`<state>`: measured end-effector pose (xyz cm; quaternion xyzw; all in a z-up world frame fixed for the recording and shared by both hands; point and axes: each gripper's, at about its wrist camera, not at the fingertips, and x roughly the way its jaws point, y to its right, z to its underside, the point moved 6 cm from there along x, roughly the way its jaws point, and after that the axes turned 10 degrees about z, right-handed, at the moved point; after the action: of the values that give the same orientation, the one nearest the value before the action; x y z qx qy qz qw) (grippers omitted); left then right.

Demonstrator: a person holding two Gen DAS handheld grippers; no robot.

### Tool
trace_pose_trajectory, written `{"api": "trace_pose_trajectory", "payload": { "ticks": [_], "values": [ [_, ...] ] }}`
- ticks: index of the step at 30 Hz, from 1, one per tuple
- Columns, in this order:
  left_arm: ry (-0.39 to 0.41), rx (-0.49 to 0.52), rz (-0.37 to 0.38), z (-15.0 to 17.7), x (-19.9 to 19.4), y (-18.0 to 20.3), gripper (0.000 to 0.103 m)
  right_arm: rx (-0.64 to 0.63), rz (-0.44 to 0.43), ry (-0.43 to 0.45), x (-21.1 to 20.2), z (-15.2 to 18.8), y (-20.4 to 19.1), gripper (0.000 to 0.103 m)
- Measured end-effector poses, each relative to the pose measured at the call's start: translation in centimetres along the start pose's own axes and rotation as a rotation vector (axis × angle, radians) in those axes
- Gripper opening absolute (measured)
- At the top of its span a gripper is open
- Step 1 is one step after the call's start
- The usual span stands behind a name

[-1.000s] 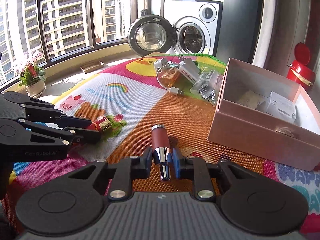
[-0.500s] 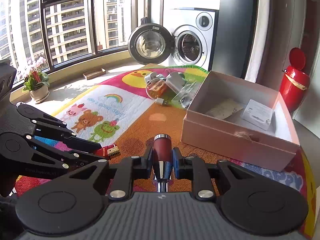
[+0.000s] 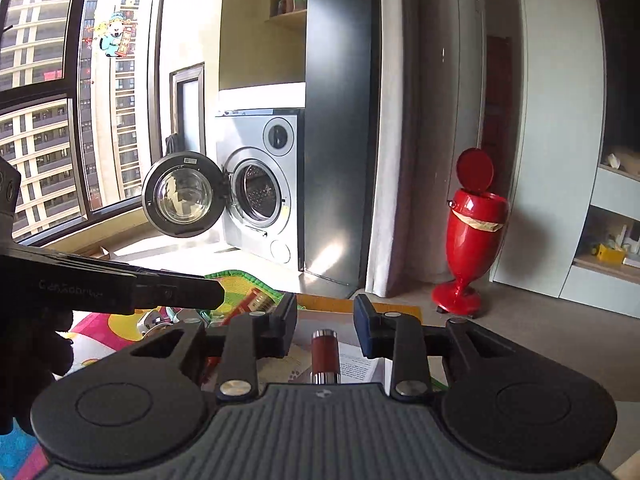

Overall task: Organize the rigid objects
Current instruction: 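Drop the red lighter into the pink box with the left gripper while the right drops the cylinder in, then grasp the white USB hub with the left gripper while the right gripper reaches the clear bag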

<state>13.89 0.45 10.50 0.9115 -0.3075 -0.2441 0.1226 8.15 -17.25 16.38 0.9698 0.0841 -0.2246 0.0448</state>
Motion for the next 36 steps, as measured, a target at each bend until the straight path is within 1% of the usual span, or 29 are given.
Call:
{"api": "trace_pose_trajectory", "payload": {
  "ticks": [2,3,5,6,8,12,13,17,18,21,22,24,27,28,29,31,32,36],
  "values": [
    [-0.005,-0.002,-0.091,1.7,-0.6,-1.8,0.027,-0.008,0.010,-0.025,0.0,2.2,0.4,0.045],
    [-0.013,-0.019,-0.145,2.8,-1.2,-3.1,0.027,-0.025,0.017,-0.046,0.2,3.9,0.3,0.045],
    [-0.020,-0.067,-0.224,4.5,-2.3,-5.7,0.027,-0.055,0.020,-0.088,0.4,6.4,-0.2,0.045],
    [-0.024,-0.087,-0.251,5.2,-2.7,-6.7,0.027,-0.080,0.012,-0.113,0.5,7.9,-0.8,0.045],
    [-0.044,-0.134,-0.312,6.7,-3.4,-9.1,0.027,-0.116,-0.004,-0.145,0.6,10.0,-2.1,0.045],
    [-0.069,-0.171,-0.395,8.4,-4.2,-12.1,0.027,-0.139,-0.067,-0.185,0.7,12.0,-4.7,0.045],
    [-0.072,-0.182,-0.398,8.6,-4.4,-12.6,0.027,-0.146,-0.081,-0.193,0.6,12.5,-5.6,0.045],
    [-0.062,-0.232,-0.346,8.6,-4.0,-12.8,0.027,-0.181,-0.094,-0.203,1.0,13.0,-7.8,0.045],
    [-0.055,-0.241,-0.329,8.4,-3.8,-12.7,0.027,-0.186,-0.100,-0.203,1.1,13.1,-8.2,0.045],
    [-0.017,-0.298,-0.239,7.0,-1.8,-12.2,0.027,-0.188,-0.133,-0.223,1.3,13.7,-9.3,0.047],
    [-0.019,-0.305,-0.224,6.5,-0.9,-12.3,0.027,-0.189,-0.136,-0.228,1.4,13.9,-9.6,0.047],
    [-0.041,-0.312,-0.226,5.8,1.1,-12.7,0.027,-0.191,-0.141,-0.236,1.4,14.2,-10.1,0.047],
    [-0.099,-0.330,-0.248,5.7,4.6,-13.9,0.027,-0.194,-0.147,-0.242,1.2,14.6,-10.5,0.047],
    [-0.122,-0.323,-0.262,6.0,5.3,-14.1,0.026,-0.193,-0.146,-0.244,1.1,14.7,-10.5,0.047],
    [-0.130,-0.308,-0.248,6.2,5.9,-14.3,0.023,-0.192,-0.144,-0.247,1.1,14.7,-10.4,0.047],
    [-0.155,-0.298,-0.233,6.8,6.2,-14.2,0.025,-0.189,-0.136,-0.251,1.2,14.8,-10.2,0.047],
    [-0.154,-0.291,-0.219,7.1,5.8,-14.1,0.025,-0.190,-0.132,-0.250,1.2,14.9,-10.1,0.047],
    [-0.172,-0.308,-0.145,9.1,3.1,-13.0,0.025,-0.189,-0.150,-0.245,1.2,14.8,-10.3,0.047]
  ]
}}
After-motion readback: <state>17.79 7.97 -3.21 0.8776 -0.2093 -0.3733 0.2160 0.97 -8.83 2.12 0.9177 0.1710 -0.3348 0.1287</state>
